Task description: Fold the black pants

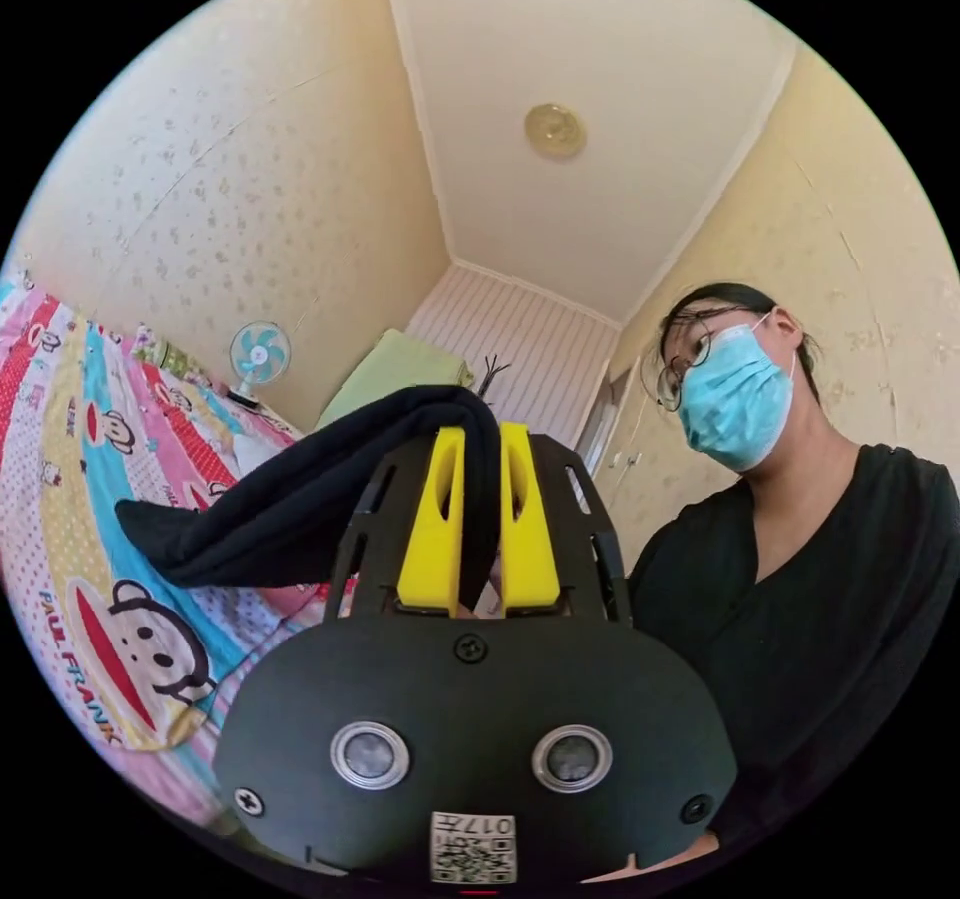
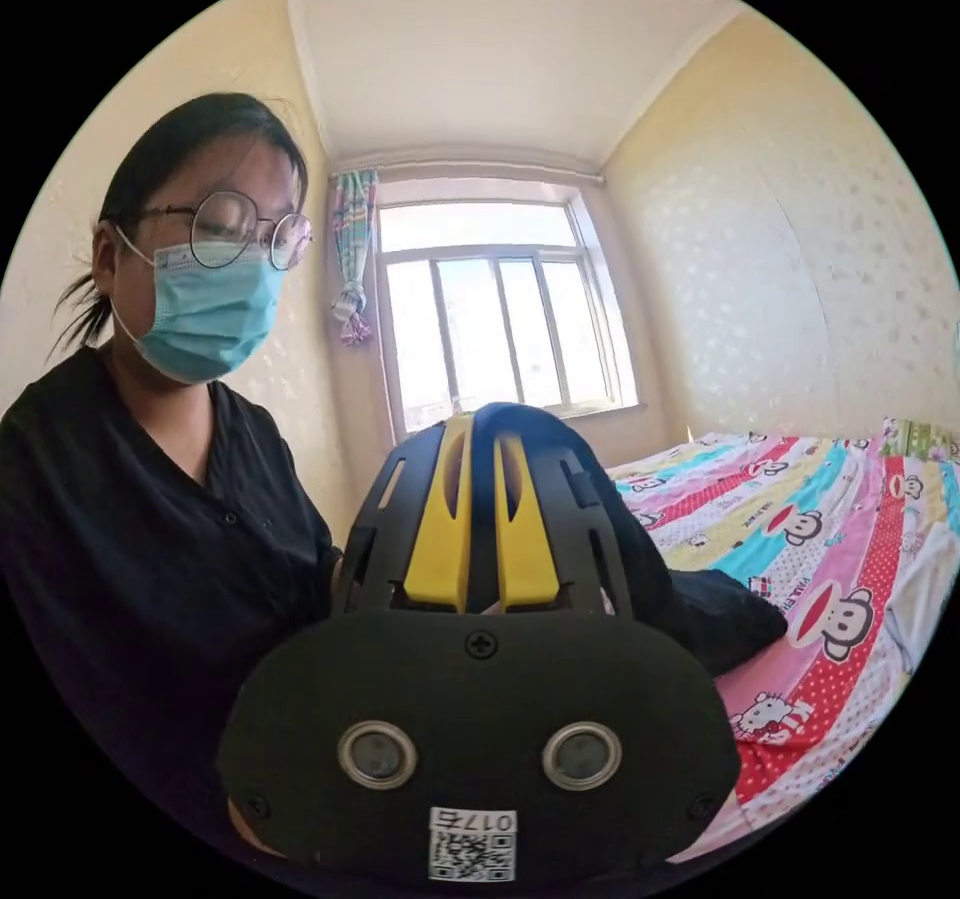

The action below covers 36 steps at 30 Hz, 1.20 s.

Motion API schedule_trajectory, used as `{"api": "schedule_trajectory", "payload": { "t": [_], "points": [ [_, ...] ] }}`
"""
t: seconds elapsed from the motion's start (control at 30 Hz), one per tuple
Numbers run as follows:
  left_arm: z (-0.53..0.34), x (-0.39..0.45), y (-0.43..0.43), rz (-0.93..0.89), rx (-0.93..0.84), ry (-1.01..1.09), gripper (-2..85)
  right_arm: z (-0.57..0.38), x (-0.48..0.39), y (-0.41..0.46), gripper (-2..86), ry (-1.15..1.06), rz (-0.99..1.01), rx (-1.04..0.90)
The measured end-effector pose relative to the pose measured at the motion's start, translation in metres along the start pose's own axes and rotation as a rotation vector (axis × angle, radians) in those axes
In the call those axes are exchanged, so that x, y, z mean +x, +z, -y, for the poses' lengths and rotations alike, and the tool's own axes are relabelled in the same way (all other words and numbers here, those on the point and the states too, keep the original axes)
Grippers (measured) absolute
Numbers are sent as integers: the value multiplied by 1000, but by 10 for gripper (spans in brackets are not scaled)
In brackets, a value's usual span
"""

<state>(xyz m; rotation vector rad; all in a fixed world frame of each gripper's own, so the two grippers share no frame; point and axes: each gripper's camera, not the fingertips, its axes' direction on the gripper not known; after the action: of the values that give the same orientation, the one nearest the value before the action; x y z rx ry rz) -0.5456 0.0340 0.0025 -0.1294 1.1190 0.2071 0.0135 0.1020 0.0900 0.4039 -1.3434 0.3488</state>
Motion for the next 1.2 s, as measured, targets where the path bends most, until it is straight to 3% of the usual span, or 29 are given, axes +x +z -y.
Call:
{"api": "schedule_trajectory", "payload": {
  "t": [0.2, 0.53, 0.63, 0.73, 0.83, 0.97, 1.2],
  "points": [
    [49, 59, 2, 30, 86, 54, 60, 62, -34, 3, 21, 13, -22, 45],
    [147, -58, 39, 73, 147, -107, 59, 183, 116, 50, 19, 62, 17, -74],
    [207, -66, 62, 177, 72, 46, 59, 239, 136, 59, 20, 35, -40, -143],
    [234, -55, 77, 166, 40, 132, 59, 260, 117, 59, 21, -54, -107, -166],
    [215, -39, 82, 143, 8, 237, 59, 231, 93, 50, 23, -108, -122, -178],
    [143, -47, 82, 39, -67, 200, 59, 121, 70, 32, 26, -72, -115, -218],
    [-88, -38, 55, -36, -325, 37, 58, -99, 20, 10, 25, 145, 45, -330]
  ]
}}
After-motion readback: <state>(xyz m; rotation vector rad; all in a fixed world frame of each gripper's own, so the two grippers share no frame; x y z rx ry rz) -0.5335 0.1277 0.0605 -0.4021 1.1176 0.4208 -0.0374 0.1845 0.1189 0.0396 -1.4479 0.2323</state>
